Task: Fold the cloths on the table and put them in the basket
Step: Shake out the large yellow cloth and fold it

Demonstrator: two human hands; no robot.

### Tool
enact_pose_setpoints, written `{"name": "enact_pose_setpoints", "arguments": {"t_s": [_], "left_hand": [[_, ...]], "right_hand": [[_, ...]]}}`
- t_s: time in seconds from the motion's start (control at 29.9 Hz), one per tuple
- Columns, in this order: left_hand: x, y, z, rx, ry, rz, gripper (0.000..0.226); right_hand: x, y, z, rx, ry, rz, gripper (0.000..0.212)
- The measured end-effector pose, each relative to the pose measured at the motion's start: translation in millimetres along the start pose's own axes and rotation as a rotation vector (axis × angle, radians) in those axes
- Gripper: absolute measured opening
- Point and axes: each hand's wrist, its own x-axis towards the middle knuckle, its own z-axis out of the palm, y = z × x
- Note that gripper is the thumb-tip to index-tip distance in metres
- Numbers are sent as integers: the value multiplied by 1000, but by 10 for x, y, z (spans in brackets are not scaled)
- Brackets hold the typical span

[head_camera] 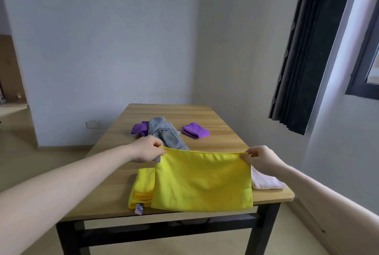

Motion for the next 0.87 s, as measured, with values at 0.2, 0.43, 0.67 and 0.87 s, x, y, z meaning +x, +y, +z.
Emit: {"name": "enact_pose_setpoints", "arguments": {"t_s": [0.2, 0.43, 0.67, 0.87], "left_hand": [[330, -49, 247, 13, 51, -159, 31], [470, -118, 440, 91, -17, -237, 36], [591, -181, 590, 142, -82, -280, 30], [713, -296, 672, 51, -60, -288, 28]], "right_hand": [[278, 8, 258, -90, 30, 51, 25], [430, 86, 446, -233, 12, 134, 28], [504, 210, 560, -250, -3, 139, 23], [543, 280, 617, -248, 18, 150, 22]]}}
